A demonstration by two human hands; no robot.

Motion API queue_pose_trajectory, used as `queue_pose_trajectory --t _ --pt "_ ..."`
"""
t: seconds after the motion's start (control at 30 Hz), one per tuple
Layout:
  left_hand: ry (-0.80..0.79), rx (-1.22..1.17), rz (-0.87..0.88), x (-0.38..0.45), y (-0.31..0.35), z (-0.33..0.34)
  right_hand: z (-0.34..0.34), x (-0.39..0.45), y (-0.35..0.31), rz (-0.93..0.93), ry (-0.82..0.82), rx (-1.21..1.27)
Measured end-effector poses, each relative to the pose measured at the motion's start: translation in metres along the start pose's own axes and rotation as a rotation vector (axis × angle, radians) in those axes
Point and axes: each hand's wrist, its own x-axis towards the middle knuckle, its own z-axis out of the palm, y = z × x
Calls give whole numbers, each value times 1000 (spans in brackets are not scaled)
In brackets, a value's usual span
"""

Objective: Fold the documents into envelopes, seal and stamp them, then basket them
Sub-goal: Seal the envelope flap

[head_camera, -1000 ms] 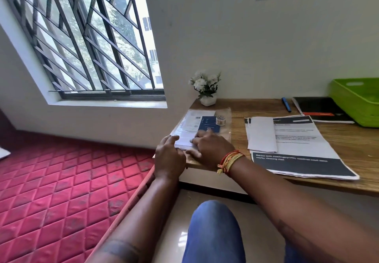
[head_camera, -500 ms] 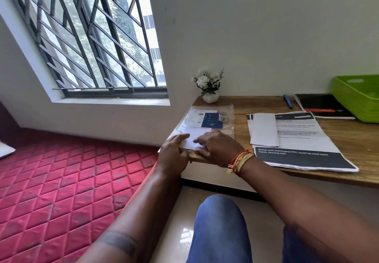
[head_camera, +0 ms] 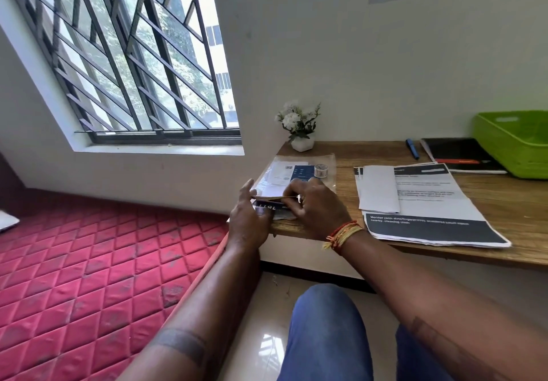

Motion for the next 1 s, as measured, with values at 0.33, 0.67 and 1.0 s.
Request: queue_pose_trajectory --t 0.33,0.67,1.0 --pt "108 -289 -60 0 1 6 -8 4 -19 -31 159 319" --pt "419 -397 82 12 51 -16 -49 34 -38 -147 269 301" --pt "261 96 664 36 139 -24 -136 75 -47 347 600 1095"
